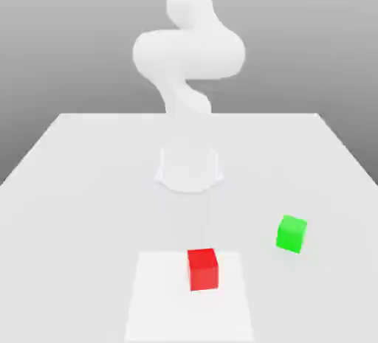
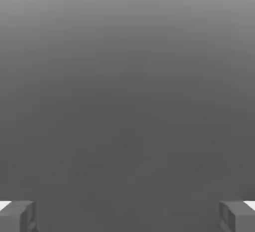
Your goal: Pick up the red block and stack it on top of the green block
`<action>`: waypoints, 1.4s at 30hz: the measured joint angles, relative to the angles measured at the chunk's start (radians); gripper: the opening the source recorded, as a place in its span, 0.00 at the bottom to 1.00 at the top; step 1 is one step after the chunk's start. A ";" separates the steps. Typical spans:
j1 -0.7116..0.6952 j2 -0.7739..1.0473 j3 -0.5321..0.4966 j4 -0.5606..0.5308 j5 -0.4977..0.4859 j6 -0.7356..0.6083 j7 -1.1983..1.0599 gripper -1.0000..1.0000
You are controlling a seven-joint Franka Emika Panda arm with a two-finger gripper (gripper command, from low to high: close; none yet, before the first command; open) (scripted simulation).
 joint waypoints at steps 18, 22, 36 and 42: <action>0.052 0.672 0.006 -0.430 0.003 0.420 -0.073 0.50; 0.053 0.817 0.005 -0.437 -0.008 0.537 -0.069 0.50; 0.049 0.863 0.008 -0.432 -0.012 0.576 -0.066 0.00; 0.079 0.692 0.039 -0.465 0.007 0.438 -0.155 0.00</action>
